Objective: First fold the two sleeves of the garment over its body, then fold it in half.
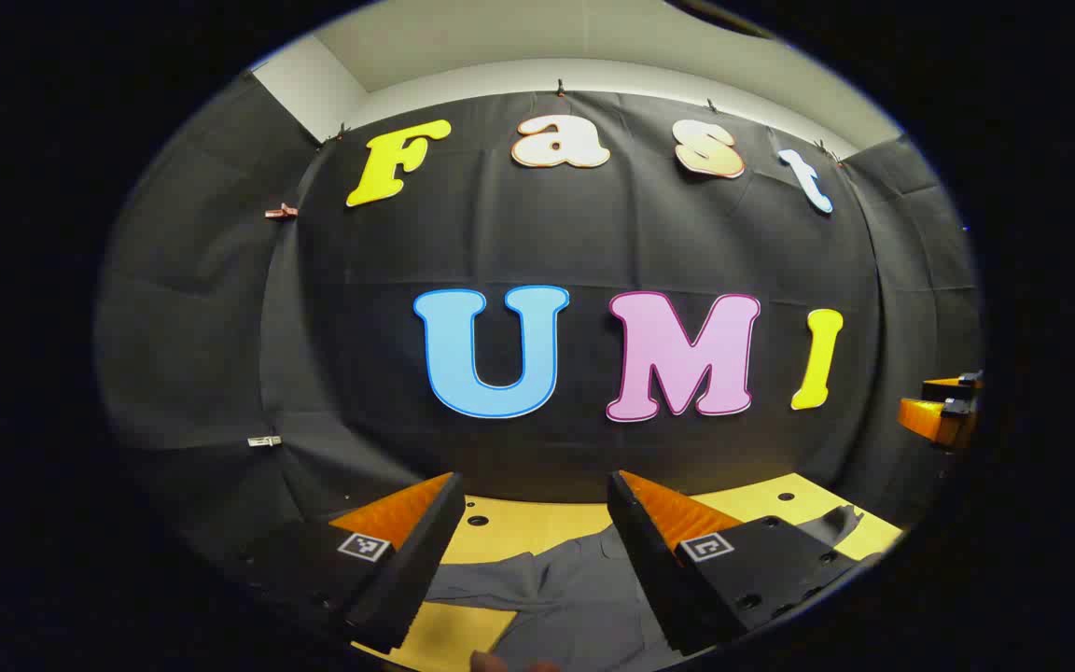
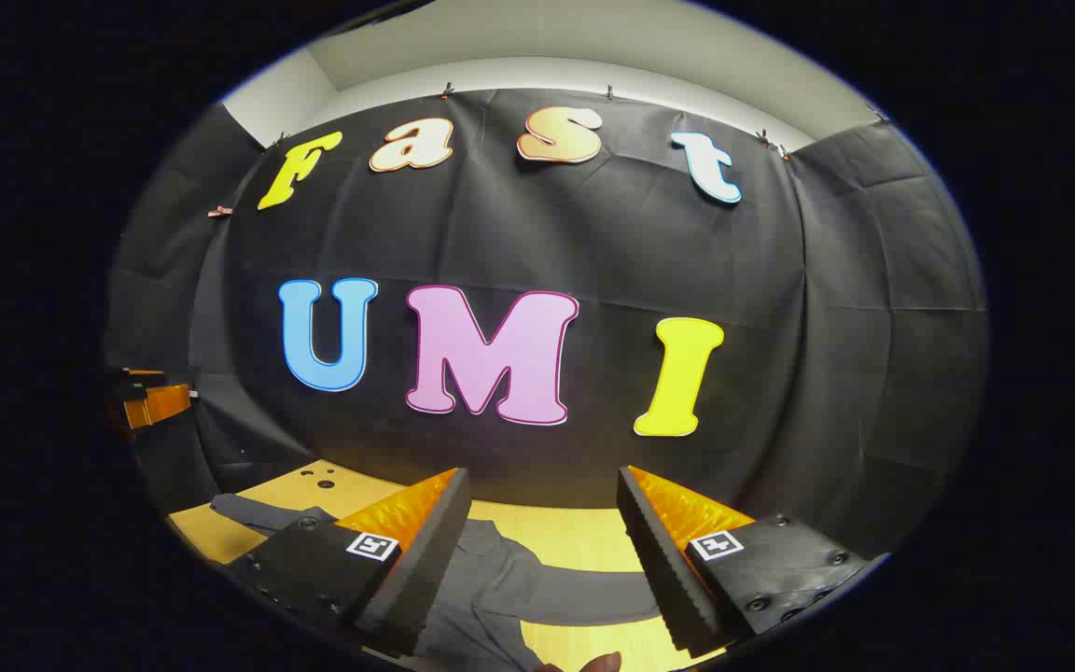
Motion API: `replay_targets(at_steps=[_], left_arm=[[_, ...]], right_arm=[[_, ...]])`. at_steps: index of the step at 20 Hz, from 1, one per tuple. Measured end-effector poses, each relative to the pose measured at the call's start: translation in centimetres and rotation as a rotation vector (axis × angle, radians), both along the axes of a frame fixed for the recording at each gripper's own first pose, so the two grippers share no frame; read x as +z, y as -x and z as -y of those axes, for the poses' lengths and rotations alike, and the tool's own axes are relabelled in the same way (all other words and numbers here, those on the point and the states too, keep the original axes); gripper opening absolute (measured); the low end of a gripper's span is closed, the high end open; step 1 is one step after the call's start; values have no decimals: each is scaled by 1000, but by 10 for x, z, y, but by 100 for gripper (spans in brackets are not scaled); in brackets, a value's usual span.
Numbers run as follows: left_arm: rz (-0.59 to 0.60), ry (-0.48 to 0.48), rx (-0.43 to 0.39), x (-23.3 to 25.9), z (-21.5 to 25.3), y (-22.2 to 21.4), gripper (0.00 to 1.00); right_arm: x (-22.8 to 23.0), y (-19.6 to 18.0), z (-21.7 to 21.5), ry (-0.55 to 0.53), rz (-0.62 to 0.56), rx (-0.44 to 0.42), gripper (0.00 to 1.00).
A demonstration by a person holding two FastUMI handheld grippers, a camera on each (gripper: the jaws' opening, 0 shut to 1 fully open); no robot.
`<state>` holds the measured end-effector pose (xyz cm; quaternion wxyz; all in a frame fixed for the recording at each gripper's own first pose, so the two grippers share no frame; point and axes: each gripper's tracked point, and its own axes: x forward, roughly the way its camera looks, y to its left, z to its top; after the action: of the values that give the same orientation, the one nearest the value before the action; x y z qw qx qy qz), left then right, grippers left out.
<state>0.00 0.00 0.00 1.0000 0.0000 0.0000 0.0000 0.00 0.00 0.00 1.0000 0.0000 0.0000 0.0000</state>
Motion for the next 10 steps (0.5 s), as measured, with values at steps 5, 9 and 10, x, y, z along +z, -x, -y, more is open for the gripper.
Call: replay_targets(at_steps=[5,9,10], left_arm=[[4,2,-10,1,5,-5,97],[4,-3,-8,1,9,-8,97],[3,-4,-8,0,10,-9,97]], right_arm=[[0,-4,2,-11,3,-6,97],[-2,-7,4,2,0,-7,97],[-4,-7,5,5,-1,-6,97]])
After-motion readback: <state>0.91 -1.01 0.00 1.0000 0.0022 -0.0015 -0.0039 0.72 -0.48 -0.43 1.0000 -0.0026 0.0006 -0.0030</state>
